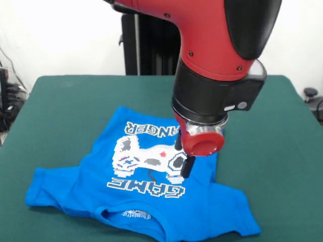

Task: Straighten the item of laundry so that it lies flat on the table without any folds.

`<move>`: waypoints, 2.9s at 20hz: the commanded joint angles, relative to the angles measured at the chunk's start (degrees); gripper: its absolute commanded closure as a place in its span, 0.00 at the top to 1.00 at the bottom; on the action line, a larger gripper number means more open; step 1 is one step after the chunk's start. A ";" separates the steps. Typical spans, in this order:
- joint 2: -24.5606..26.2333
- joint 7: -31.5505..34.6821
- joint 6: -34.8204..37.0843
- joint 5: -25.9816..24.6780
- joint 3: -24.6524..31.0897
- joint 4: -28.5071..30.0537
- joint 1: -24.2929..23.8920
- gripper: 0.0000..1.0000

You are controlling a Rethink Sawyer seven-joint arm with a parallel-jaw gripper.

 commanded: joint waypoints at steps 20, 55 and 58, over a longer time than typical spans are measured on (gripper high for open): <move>-11.28 -22.03 -11.48 -9.22 19.20 11.27 -3.43 1.00; -2.96 -16.45 -19.07 -25.44 25.96 -0.65 1.37 1.00; -2.87 -19.33 -19.65 -23.48 30.32 1.16 -0.42 1.00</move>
